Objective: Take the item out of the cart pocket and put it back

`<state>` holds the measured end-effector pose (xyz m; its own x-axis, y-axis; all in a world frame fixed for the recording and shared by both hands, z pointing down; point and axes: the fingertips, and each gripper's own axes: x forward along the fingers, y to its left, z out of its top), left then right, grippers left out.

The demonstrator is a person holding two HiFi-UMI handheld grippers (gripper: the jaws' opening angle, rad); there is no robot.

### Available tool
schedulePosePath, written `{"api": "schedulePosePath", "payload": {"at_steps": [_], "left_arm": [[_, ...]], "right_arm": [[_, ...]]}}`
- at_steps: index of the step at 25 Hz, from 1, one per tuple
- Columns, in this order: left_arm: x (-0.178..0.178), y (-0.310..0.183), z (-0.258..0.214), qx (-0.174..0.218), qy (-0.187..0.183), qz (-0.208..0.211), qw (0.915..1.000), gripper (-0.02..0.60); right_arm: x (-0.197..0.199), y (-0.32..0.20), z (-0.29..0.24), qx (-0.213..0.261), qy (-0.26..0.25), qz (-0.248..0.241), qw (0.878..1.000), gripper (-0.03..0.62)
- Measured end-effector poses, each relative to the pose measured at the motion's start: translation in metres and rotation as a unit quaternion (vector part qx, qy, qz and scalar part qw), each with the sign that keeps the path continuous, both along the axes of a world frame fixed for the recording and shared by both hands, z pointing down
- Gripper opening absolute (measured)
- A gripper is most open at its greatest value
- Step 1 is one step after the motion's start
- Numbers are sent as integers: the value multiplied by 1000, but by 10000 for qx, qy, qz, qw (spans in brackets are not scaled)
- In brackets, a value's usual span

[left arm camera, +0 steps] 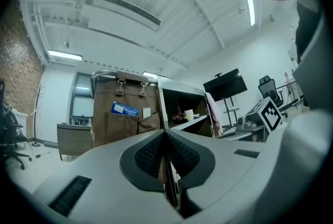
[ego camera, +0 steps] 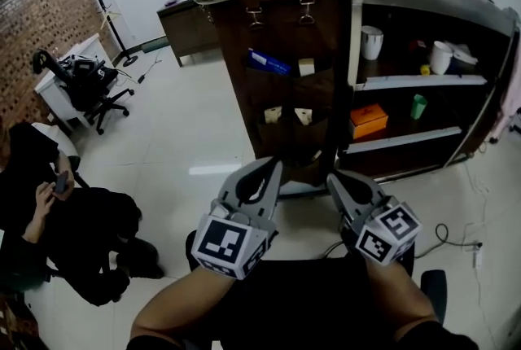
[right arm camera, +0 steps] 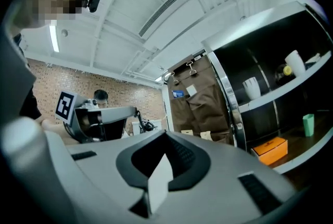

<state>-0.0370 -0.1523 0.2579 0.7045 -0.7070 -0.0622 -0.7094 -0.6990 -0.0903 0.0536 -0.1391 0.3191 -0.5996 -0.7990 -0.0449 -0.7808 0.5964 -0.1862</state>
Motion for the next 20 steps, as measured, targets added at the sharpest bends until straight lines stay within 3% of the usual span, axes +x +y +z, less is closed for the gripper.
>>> {"api": "schedulePosePath", "payload": {"at_steps": [4, 12, 15, 20], "left_arm": [[-14, 31, 3, -131, 157, -127, 9997, 0], [-22, 43, 58, -318, -26, -354, 9989, 0], [-18, 39, 77, -589, 15, -265, 9979, 0], [-20, 37, 90, -539, 44, -167, 9984, 0]], "right_arm": [[-8, 10, 2, -10, 125, -46, 9999, 18], [-19, 28, 16, -158, 336, -94, 9993, 17], [-20, 27, 21, -148, 389, -52, 9991, 17], [-24, 28, 25, -116, 397, 2, 9991, 17]]}}
